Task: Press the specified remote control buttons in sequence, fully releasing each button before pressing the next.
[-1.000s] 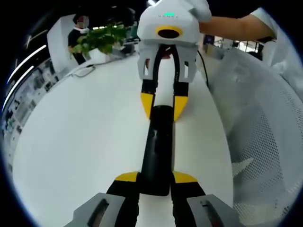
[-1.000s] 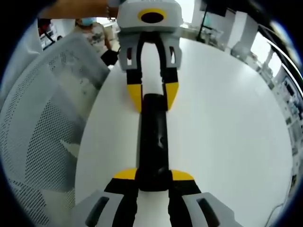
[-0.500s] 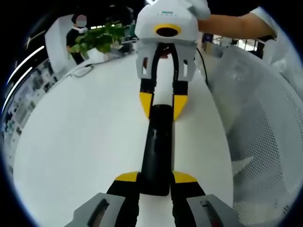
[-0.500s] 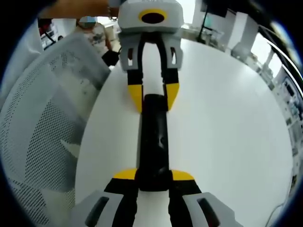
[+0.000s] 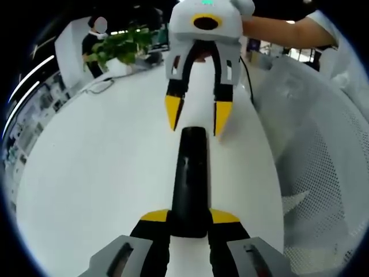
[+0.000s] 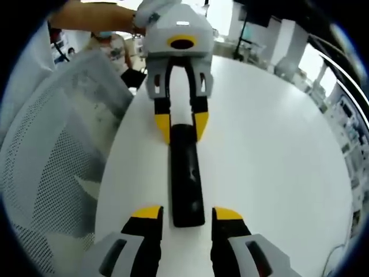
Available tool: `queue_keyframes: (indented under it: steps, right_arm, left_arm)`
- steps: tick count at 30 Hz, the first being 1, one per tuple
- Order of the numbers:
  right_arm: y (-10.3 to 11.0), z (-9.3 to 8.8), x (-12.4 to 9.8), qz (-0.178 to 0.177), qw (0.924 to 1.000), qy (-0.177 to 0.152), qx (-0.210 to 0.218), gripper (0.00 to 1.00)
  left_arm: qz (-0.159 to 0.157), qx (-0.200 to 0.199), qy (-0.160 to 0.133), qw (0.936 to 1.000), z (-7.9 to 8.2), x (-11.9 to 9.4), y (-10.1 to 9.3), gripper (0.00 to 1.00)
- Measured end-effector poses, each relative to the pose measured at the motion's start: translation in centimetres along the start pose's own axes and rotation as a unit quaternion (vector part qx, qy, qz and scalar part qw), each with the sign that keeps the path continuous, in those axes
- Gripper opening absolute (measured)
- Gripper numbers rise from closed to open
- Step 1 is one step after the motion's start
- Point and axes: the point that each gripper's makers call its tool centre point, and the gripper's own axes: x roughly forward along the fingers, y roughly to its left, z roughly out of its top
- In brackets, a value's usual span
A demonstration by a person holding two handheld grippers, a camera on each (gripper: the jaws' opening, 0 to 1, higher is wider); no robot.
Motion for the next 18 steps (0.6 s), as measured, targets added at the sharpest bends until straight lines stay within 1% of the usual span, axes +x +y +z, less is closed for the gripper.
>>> queue_keyframes:
  steps: [5,9,12,14,18]
  right_arm:
    - [-0.1,0.1,-0.6,-0.012,0.9999,-0.004,-0.005,0.24]
    - [-0.3,-0.2,-1.0,-0.021,0.9998,-0.002,-0.004,0.19]
    - [-0.2,-0.4,-1.1,-0.019,0.9998,-0.002,0.000,0.17]
    - [0.1,-0.6,-1.2,-0.017,0.9998,0.003,-0.005,0.13]
    - [0.3,-0.7,-1.3,-0.013,0.9999,0.006,-0.007,0.08]
  left_arm:
    - [-0.001,0.001,0.001,1.0000,0.0,0.0,0.0,0.23]
    - [-0.002,0.001,0.001,1.0000,0.1,0.0,-0.1,0.24]
    - [-0.001,0.001,0.001,1.0000,0.1,0.0,0.0,0.24]
    - [-0.001,0.000,0.001,1.0000,0.0,0.0,0.0,0.24]
    - [-0.001,0.001,0.001,1.0000,0.1,0.0,0.0,0.24]
